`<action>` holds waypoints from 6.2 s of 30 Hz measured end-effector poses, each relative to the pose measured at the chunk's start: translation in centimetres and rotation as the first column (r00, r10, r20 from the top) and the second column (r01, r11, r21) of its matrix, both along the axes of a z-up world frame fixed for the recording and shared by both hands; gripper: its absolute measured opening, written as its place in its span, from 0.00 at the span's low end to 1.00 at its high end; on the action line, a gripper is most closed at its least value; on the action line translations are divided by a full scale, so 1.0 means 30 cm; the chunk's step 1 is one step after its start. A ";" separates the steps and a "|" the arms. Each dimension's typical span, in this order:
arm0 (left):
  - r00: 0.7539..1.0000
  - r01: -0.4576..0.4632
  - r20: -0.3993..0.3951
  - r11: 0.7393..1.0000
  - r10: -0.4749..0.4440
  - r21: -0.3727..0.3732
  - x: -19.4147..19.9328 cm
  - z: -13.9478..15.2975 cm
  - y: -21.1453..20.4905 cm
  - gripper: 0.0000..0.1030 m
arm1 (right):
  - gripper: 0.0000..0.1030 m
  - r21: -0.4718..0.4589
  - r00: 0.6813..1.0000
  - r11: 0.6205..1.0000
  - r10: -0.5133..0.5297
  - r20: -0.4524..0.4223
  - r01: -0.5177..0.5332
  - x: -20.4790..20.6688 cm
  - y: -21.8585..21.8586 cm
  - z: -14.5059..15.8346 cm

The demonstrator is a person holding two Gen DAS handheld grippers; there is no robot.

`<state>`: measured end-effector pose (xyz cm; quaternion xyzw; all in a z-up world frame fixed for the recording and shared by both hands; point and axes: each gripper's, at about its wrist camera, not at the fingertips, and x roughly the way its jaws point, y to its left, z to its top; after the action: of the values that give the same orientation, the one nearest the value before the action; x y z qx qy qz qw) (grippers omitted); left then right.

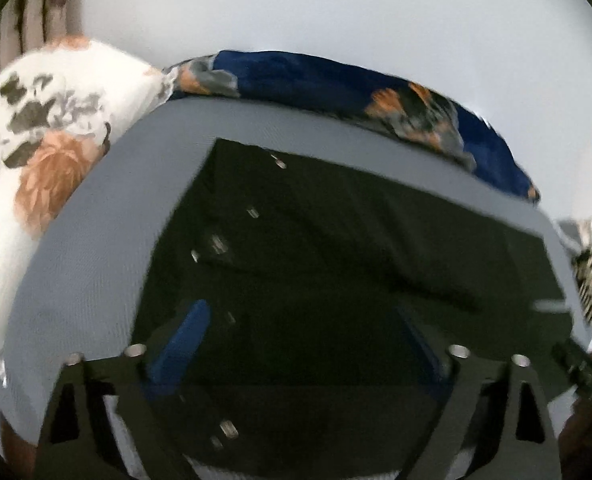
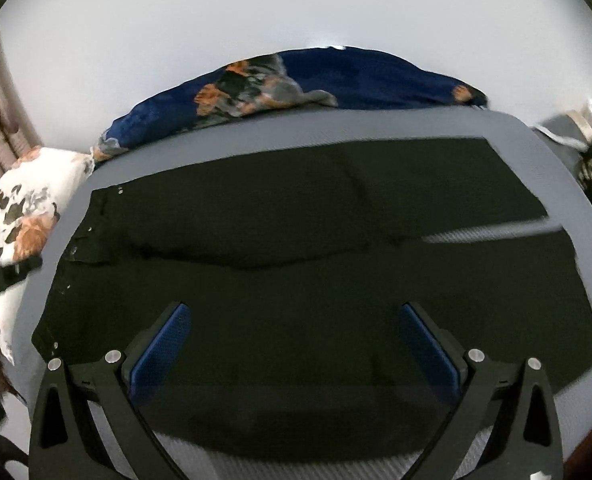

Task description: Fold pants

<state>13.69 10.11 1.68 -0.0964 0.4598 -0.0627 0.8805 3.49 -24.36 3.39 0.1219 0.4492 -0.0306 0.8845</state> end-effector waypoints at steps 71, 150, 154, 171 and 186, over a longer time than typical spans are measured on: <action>0.978 0.185 0.056 0.721 -0.199 -0.668 0.580 -0.031 0.271 0.10 | 0.78 0.335 0.470 0.497 0.867 -0.162 -0.801 1.155 0.226 -0.299; 0.885 -0.193 -0.460 0.837 -0.077 -0.512 -0.200 -0.281 0.403 0.50 | 0.08 -0.051 0.824 0.850 0.492 -0.283 -0.525 0.198 0.118 -0.137; 0.890 -0.243 -0.455 0.824 -0.021 -0.512 -0.192 -0.282 0.424 0.31 | 0.08 -0.054 0.826 0.851 0.490 -0.278 -0.523 0.194 0.114 -0.140; 0.892 -0.045 -0.425 0.905 -0.154 -0.422 -0.093 -0.279 0.463 0.19 | 0.07 -0.075 0.790 0.812 0.535 -0.299 -0.579 0.012 0.224 -0.012; 0.903 0.012 -0.396 0.933 -0.164 -0.359 -0.111 -0.292 0.466 0.24 | 0.08 0.018 0.777 0.831 0.526 -0.346 -0.555 -0.053 0.245 -0.077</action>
<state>10.35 24.08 -7.07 -0.2407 0.6238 -0.1610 0.7260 1.90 -17.02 1.09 -0.0573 0.6079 0.1853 0.7700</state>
